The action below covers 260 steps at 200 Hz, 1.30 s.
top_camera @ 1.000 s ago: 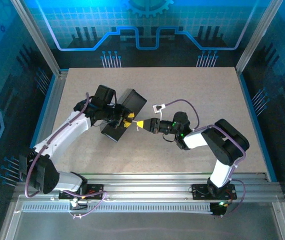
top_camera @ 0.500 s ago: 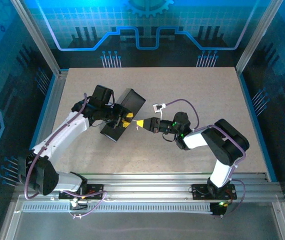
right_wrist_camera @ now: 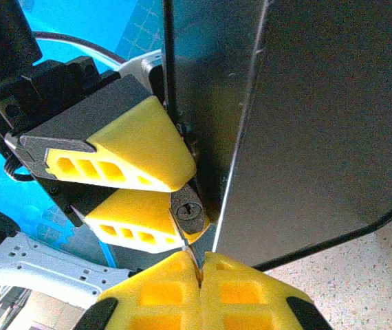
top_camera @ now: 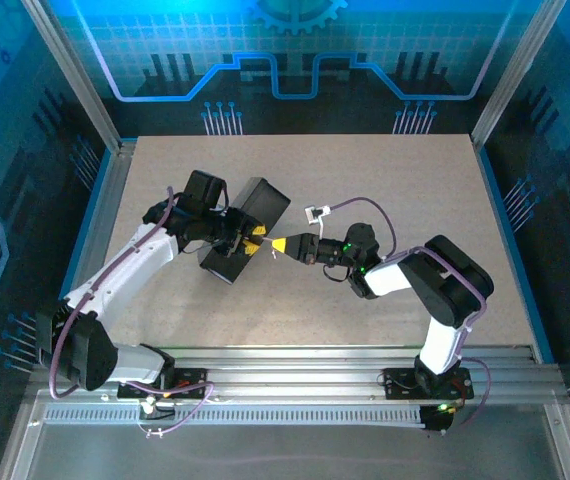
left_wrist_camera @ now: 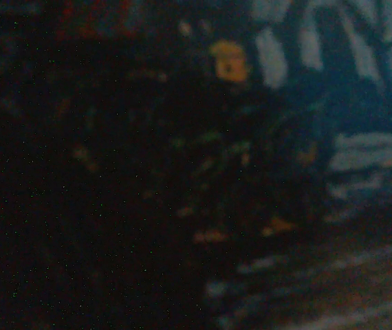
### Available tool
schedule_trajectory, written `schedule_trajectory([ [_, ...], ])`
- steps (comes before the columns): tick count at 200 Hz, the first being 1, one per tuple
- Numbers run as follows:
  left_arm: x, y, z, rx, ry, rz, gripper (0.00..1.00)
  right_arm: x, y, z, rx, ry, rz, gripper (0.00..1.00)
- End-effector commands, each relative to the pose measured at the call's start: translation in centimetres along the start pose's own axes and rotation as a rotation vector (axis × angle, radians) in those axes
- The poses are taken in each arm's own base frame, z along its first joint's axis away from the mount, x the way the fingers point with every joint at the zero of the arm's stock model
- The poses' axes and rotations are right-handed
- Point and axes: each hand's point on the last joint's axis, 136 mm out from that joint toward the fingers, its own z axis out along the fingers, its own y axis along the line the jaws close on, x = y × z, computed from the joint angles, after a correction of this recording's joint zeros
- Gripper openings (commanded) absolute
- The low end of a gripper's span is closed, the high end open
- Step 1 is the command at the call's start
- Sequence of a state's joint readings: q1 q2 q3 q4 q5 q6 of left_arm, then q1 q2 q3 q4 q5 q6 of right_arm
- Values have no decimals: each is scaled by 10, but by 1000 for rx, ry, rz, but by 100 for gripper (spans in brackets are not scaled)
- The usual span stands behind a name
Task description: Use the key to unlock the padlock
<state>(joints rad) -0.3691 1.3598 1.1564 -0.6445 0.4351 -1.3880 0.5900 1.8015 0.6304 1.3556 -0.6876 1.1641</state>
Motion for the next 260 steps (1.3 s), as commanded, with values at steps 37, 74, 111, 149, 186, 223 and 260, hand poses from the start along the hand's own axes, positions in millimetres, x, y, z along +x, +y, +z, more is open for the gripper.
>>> schedule_trajectory([
  [37, 9, -25, -19, 110, 8, 83, 0, -3, -3, 1, 5, -27, -12, 0],
  [74, 9, -24, -20, 114, 3, 81, 0, -2, -3, -4, 10, -30, -12, 0],
  [111, 9, -25, -20, 117, 2, 81, 0, -2, -3, -4, 12, -30, -12, 0],
  [149, 9, -25, -20, 118, 4, 83, 0, -3, 4, 2, -12, -22, -24, 0],
  [186, 10, -25, -20, 120, 4, 85, 0, -4, 4, 6, -14, -16, -25, 0],
  [223, 10, -24, -20, 119, 7, 83, 0, -7, 6, 9, -21, -18, -27, 0],
  [260, 10, -26, -20, 123, 7, 84, 0, -5, 4, 10, -16, -10, -25, 0],
])
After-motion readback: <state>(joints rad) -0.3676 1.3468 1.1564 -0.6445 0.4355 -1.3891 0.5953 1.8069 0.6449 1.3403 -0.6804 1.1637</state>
